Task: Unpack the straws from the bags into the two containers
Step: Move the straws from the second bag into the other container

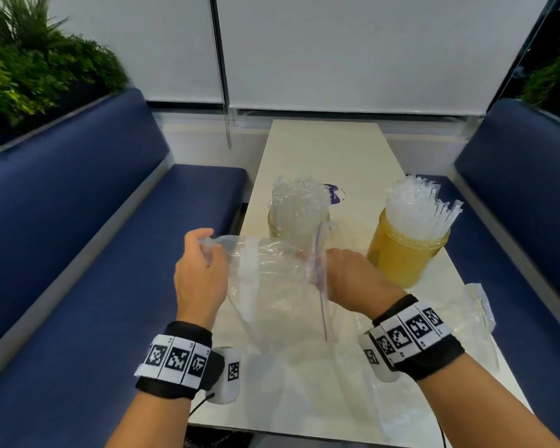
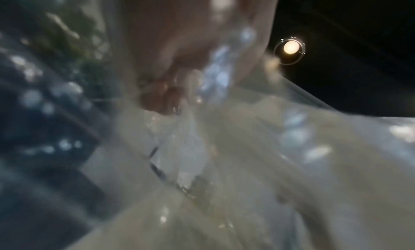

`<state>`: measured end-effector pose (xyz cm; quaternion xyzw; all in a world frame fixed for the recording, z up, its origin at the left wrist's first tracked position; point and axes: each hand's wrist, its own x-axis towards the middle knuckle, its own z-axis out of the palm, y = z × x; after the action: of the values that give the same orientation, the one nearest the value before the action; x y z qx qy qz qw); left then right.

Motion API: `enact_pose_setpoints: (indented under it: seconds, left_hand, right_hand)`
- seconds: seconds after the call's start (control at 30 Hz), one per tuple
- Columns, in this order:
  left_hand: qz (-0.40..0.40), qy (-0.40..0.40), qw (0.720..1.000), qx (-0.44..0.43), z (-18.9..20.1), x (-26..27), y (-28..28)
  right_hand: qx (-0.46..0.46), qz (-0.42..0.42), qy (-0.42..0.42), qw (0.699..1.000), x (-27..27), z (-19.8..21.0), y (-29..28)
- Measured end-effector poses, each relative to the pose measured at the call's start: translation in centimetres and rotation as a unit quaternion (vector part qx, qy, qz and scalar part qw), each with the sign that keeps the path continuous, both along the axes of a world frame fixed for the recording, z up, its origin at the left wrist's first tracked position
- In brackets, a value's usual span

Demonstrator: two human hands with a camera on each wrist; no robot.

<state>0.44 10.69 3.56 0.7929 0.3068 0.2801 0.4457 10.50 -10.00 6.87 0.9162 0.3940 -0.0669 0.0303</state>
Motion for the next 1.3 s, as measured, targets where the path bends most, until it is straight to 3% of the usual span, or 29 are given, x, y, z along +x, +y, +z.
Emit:
enact_pose_setpoints:
  seconds: [0.07, 0.23, 0.4, 0.53, 0.6, 0.67, 0.7, 0.73, 0.8, 0.9, 1.0, 1.17, 1.3]
  left_hand:
    - [0.039, 0.002, 0.999, 0.025, -0.2, -0.2, 1.1]
    - [0.078, 0.032, 0.996, -0.021, -1.2, -0.8, 1.4]
    - [0.037, 0.061, 0.997, -0.036, -3.0, -0.4, -0.3]
    - [-0.054, 0.125, 0.989, -0.057, -4.4, 0.0, -1.3]
    - [-0.092, 0.212, 0.973, 0.014, -3.8, -0.2, -1.9]
    - [-0.078, 0.303, 0.938, 0.150, -2.0, -0.3, -2.5]
    - [-0.060, 0.299, 0.932, 0.197, -0.5, -0.4, -2.8]
    - [-0.057, 0.261, 0.940, 0.213, 1.1, -0.2, -3.1]
    - [-0.120, 0.104, 0.975, 0.153, 3.9, 0.8, -3.4]
    - [-0.233, -0.105, 0.967, 0.004, 7.3, 3.7, -4.2]
    - [-0.257, -0.142, 0.954, -0.068, 9.7, 7.0, -4.8]
    - [-0.297, -0.201, 0.931, -0.071, 11.6, 10.9, -3.6]
    - [-0.285, -0.225, 0.931, -0.040, 11.7, 14.7, -2.3]
  right_hand:
    - [0.066, 0.000, -0.013, 0.998, 0.4, -0.4, -1.4]
    - [0.093, -0.101, 0.053, 0.989, 3.2, -0.5, -5.2]
    - [0.195, -0.202, 0.031, 0.959, 5.9, 1.1, -7.5]
    - [0.350, -0.184, 0.033, 0.918, 6.1, 2.3, -5.3]
    - [0.430, -0.146, 0.040, 0.890, 5.3, 2.6, -3.3]
    - [0.490, -0.102, 0.058, 0.864, 4.0, 2.8, -1.2]
    - [0.507, -0.079, 0.071, 0.855, 3.2, 2.8, -0.2]
    - [0.518, -0.057, 0.082, 0.849, 2.6, 2.5, 0.8]
    - [0.529, -0.021, 0.098, 0.843, 1.7, 1.8, 2.5]
    - [0.553, 0.016, 0.154, 0.819, 0.8, 0.8, 4.8]
    - [0.583, -0.023, 0.175, 0.793, 1.1, 1.0, 6.2]
    - [0.539, -0.113, 0.134, 0.824, 2.9, 0.1, 4.6]
    - [0.556, -0.143, 0.099, 0.812, 3.2, -1.8, 1.7]
